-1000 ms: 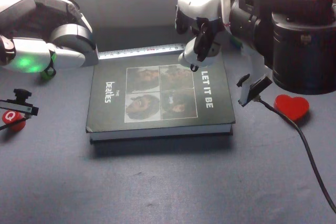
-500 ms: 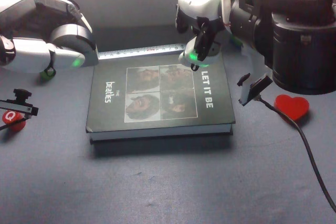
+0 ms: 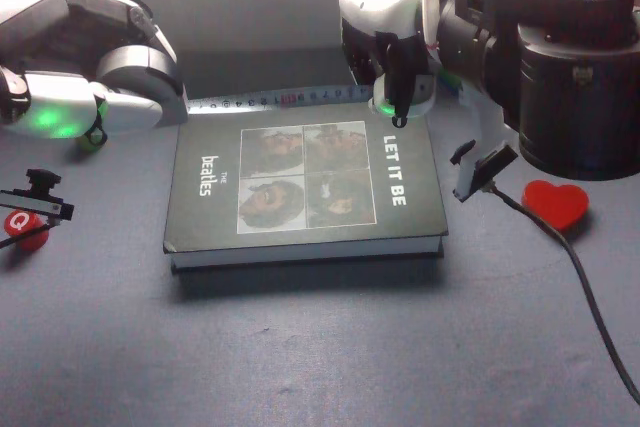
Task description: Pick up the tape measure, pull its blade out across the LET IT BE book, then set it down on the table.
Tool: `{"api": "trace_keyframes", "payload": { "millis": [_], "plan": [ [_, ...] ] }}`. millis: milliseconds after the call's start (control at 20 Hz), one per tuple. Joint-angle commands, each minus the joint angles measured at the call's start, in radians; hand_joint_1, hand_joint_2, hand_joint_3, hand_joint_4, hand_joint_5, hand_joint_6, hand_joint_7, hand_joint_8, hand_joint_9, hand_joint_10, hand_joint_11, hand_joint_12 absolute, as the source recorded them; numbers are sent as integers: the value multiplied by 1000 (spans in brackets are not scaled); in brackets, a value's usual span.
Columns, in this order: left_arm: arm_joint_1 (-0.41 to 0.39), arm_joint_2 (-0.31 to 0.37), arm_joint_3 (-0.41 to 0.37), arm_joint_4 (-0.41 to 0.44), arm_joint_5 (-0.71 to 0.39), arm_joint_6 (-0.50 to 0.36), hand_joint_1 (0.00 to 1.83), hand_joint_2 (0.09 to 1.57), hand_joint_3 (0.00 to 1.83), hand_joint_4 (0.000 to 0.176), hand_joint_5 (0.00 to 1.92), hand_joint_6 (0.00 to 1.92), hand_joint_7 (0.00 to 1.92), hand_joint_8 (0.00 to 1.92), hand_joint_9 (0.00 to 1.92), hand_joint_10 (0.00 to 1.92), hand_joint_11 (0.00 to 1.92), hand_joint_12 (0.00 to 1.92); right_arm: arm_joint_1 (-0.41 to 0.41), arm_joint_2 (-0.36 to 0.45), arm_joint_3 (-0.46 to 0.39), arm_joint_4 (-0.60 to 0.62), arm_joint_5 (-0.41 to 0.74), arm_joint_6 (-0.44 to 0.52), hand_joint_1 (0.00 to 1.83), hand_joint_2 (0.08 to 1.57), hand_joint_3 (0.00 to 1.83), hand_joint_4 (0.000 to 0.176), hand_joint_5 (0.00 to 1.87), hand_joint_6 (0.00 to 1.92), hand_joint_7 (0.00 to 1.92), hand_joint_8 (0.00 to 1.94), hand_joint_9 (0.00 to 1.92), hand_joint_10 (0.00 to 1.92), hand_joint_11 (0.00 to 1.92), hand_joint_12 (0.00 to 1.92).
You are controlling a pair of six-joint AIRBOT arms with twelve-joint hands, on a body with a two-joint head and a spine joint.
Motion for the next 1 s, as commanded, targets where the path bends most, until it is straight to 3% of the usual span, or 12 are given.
{"api": "trace_keyframes", "payload": {
  "millis": [0,650,750,800,900,950],
  "plan": [
    [-16,1,10,-15,-130,-13,1366,1160,0,0,810,968,928,1159,827,1396,846,1253,12,4,3,-70,3,2,1224,1135,0,0,907,976,1000,1124,889,995,701,1499],
    [-17,-1,13,-15,-132,-13,1368,1153,0,0,833,935,937,1140,836,1386,849,1249,8,40,3,-70,-16,-9,1227,1138,0,0,888,993,1006,1124,880,1003,661,1475],
    [-17,-1,12,-15,-133,-13,1378,1129,0,0,895,798,989,1083,891,1363,856,1253,4,53,3,-73,-24,-18,1226,1138,0,0,889,993,1005,1125,880,1004,662,1476],
    [-17,-1,12,-15,-133,-13,1367,1156,3,0,831,913,930,1153,831,1402,852,1249,3,62,3,-74,-31,-20,1226,1139,1,0,888,994,1003,1126,879,1005,669,1479],
    [-17,-1,12,-15,-133,-13,1367,1156,1,0,822,947,931,1139,839,1393,848,1246,1,80,3,-78,-44,-28,1226,1139,1,0,888,994,1003,1127,878,1005,669,1480],
    [-17,-1,13,-15,-133,-13,1376,1136,0,0,872,852,978,1082,891,1363,860,1244,-1,88,3,-84,-51,-30,1227,1139,1,0,885,997,1005,1125,878,1005,669,1480]
  ]
}}
